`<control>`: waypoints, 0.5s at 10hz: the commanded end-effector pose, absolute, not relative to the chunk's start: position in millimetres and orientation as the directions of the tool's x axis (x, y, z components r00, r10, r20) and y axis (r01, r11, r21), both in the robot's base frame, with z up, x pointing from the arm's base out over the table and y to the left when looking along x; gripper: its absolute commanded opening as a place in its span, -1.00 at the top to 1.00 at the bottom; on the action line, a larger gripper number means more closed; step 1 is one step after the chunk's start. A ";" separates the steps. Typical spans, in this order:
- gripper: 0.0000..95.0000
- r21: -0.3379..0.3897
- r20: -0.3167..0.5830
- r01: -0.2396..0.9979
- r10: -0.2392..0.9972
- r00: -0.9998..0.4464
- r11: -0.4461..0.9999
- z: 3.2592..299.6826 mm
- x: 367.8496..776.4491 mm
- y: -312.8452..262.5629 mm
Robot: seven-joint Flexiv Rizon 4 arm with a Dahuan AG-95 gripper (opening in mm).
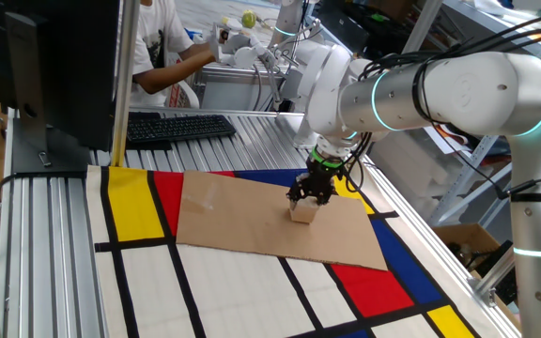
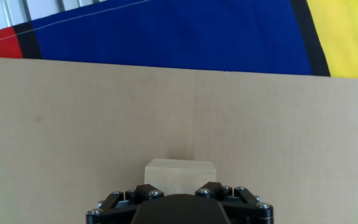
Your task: Grab the block and place it at the designated location
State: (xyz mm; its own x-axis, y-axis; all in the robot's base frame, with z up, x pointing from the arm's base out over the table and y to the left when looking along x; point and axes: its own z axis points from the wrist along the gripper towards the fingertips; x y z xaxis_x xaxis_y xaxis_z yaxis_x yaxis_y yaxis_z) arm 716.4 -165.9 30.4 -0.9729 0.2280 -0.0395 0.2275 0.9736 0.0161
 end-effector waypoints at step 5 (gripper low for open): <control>1.00 0.021 -0.037 0.227 0.228 -0.973 0.974 27.1 717.1 -165.0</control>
